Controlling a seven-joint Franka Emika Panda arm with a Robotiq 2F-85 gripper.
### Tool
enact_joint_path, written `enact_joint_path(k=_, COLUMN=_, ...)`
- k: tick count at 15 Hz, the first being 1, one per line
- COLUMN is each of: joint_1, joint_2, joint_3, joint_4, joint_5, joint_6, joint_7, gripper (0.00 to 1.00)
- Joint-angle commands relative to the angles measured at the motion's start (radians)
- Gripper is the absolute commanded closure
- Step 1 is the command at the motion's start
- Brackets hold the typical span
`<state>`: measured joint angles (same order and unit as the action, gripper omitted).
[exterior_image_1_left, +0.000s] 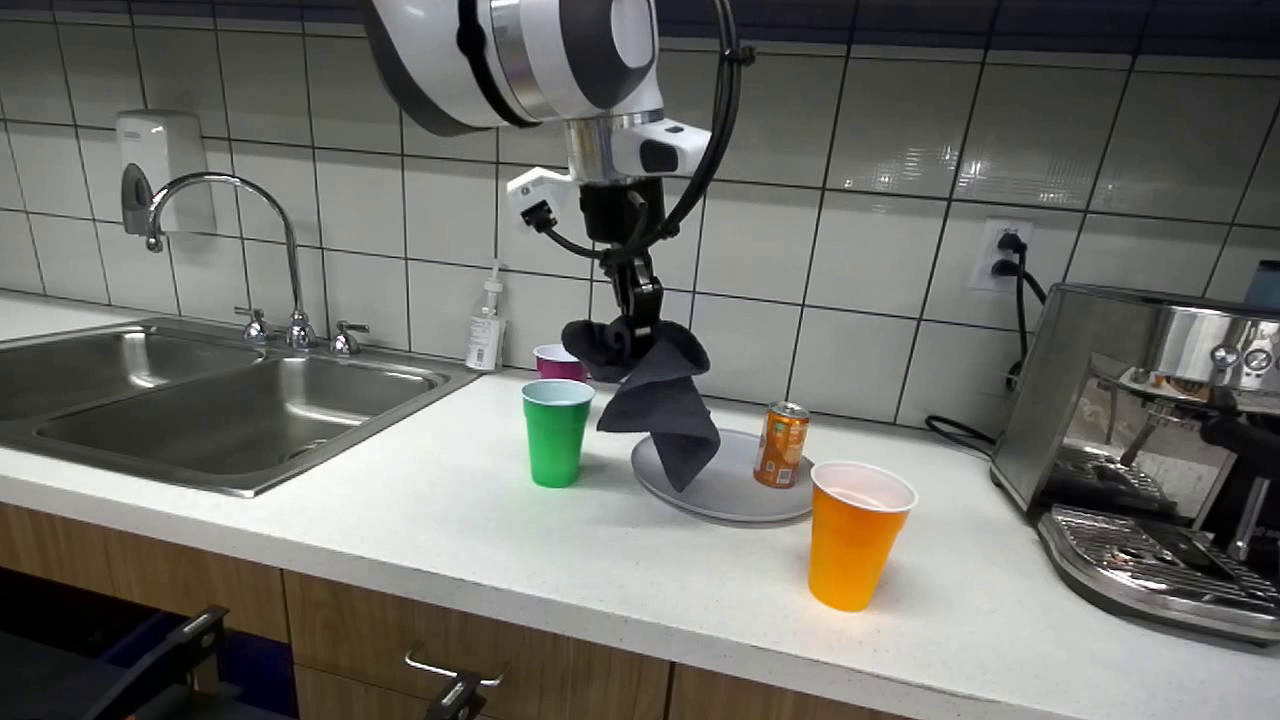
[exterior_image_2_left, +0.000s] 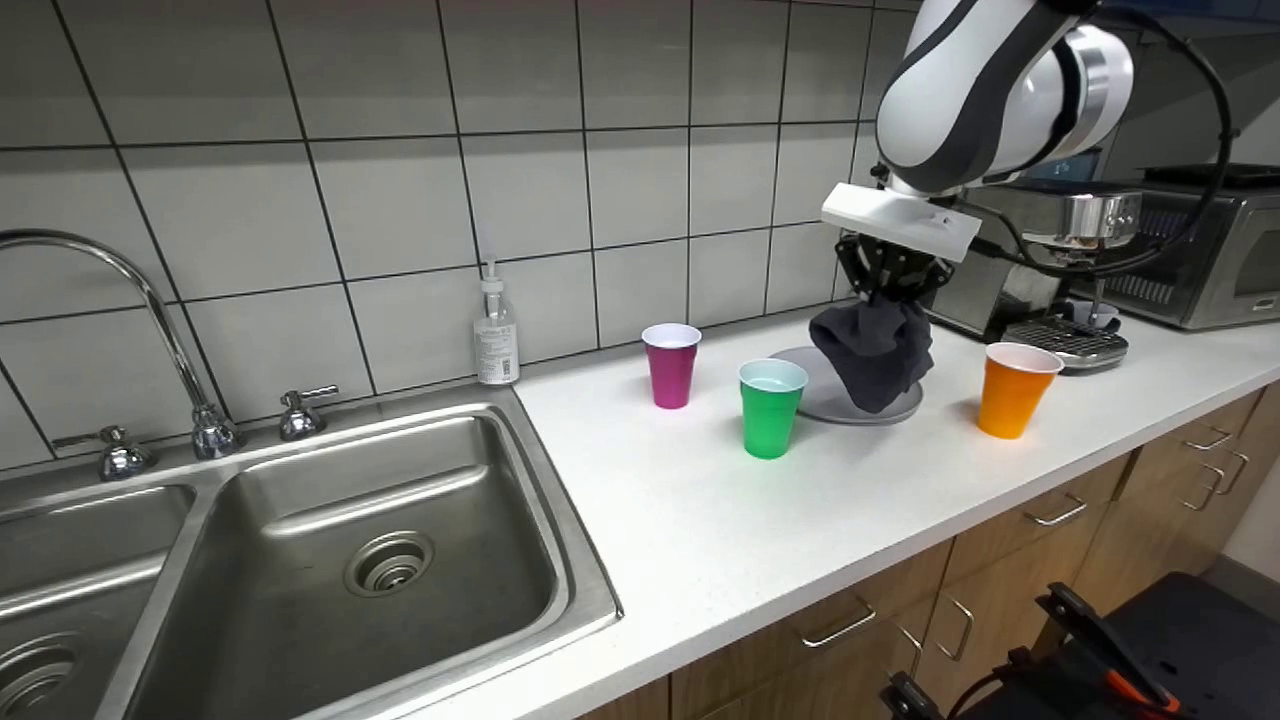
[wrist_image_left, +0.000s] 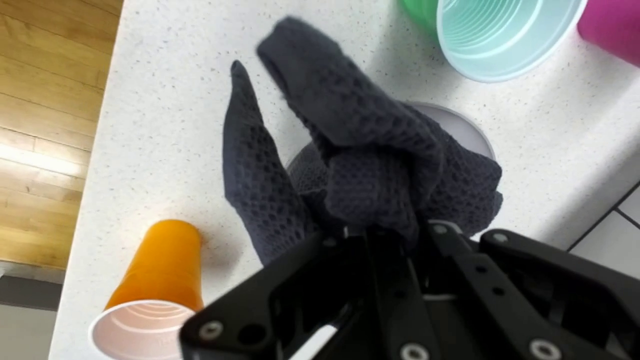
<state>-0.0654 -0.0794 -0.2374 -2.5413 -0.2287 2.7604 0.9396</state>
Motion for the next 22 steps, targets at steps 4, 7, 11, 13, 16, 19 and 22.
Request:
enact_joint_path(k=4, joint_1=-0.091, joint_2=-0.106, joint_3=0.093, joint_4=-0.116, joint_5=-0.002, joint_6=-0.018, joint_7=0.020, gripper=0.98)
enact_joint_path(k=7, joint_1=-0.108, joint_2=-0.126, joint_3=0.119, joint_4=-0.156, joint_5=0.002, joint_6=-0.021, joint_7=0.019, gripper=0.98)
enact_joint_path(k=11, joint_1=-0.123, joint_2=-0.135, joint_3=0.143, joint_4=-0.198, joint_5=0.013, joint_6=-0.023, joint_7=0.019, gripper=0.98)
enact_joint_path(k=13, joint_1=-0.128, joint_2=-0.138, joint_3=0.152, joint_4=-0.216, joint_5=0.014, joint_6=-0.024, joint_7=0.021, gripper=0.98)
enact_joint_path(k=16, joint_1=-0.135, joint_2=-0.132, joint_3=0.160, joint_4=-0.231, joint_5=0.016, joint_6=-0.023, joint_7=0.023, gripper=0.98)
enact_joint_path(k=19, joint_1=-0.142, joint_2=-0.114, joint_3=0.160, joint_4=-0.228, joint_5=0.012, joint_6=-0.020, joint_7=0.029, gripper=0.98)
enact_joint_path(k=22, joint_1=-0.154, joint_2=-0.090, joint_3=0.157, joint_4=-0.223, joint_5=0.005, joint_6=-0.016, joint_7=0.032, gripper=0.98)
